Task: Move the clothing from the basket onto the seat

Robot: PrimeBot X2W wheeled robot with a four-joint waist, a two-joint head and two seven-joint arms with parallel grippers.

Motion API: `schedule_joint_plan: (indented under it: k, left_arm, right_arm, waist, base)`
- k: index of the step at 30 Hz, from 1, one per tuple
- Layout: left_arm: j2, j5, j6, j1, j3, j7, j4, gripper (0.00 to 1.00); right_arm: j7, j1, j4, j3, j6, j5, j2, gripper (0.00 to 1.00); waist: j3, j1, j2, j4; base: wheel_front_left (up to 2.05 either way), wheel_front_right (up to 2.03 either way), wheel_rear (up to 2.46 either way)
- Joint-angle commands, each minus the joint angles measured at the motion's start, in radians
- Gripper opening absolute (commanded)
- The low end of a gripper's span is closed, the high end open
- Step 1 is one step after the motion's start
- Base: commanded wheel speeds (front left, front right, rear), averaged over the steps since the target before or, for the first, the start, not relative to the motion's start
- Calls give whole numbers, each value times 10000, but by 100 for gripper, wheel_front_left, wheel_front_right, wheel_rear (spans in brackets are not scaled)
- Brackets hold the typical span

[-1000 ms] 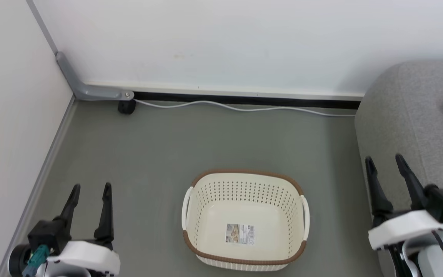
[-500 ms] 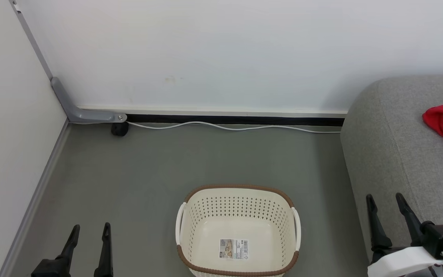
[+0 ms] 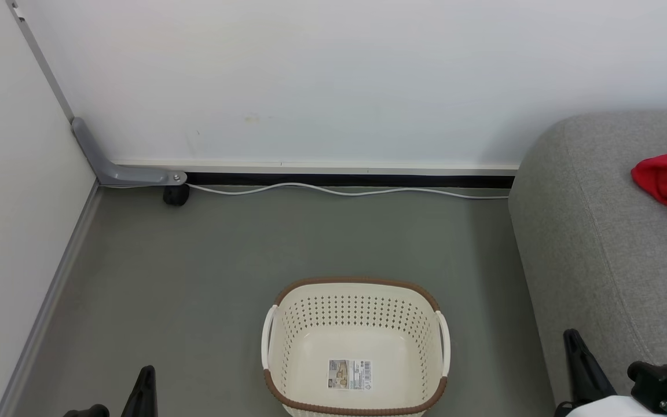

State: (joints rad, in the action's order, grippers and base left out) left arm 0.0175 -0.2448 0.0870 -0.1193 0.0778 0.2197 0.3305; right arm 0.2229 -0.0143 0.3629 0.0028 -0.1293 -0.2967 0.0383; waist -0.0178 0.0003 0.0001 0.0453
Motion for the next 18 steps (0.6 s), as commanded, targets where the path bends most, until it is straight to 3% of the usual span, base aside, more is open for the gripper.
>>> schedule_joint_plan:
  k: [1,18]
  left_arm:
    - [128,-237,40,360,52,-27,-286,0]
    - [162,-2496,107,667,82,-561,-402,0]
  right_arm:
    - [-48,322,-309,-76,-1,-226,109,0]
    - [-597,473,-461,-251,-3,-2398,111,0]
  waist:
    - [5,-2,-1,-2]
    - [42,-3,-1,-78]
  base:
    - [0,0,0]
    - [0,0,0]
